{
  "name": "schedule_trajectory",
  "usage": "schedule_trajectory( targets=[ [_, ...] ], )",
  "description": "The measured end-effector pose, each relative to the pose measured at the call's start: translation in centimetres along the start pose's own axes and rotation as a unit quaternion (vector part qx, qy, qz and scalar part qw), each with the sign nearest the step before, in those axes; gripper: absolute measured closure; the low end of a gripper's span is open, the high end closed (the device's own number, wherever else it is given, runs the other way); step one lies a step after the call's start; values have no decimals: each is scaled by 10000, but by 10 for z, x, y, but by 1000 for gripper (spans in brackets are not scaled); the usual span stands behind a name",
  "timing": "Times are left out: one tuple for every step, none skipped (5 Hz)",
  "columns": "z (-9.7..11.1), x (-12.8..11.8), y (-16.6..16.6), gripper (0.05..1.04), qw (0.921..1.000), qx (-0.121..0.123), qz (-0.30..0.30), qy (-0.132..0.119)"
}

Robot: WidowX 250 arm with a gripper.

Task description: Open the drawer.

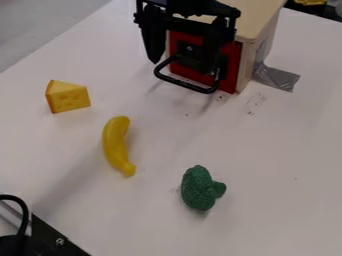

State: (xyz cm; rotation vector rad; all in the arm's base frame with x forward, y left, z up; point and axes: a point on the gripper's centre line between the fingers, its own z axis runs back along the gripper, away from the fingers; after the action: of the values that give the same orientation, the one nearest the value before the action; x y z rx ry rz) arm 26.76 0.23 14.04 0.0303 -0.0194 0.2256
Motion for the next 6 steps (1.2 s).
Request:
schedule_trajectory(
  targets=[
    [-8, -1, 0, 85, 9999, 13, 17, 147],
    [-27, 15, 6, 85, 9985, -37, 432, 340],
    [-48, 46, 17, 85, 9947, -76, 926, 428],
    [-63, 74, 30, 85, 9873, -200, 1531, 370],
    [-70, 92, 44, 85, 9761, -345, 2130, 269],
    [-83, 98, 50, 85, 9658, -415, 2548, 256]
  ],
)
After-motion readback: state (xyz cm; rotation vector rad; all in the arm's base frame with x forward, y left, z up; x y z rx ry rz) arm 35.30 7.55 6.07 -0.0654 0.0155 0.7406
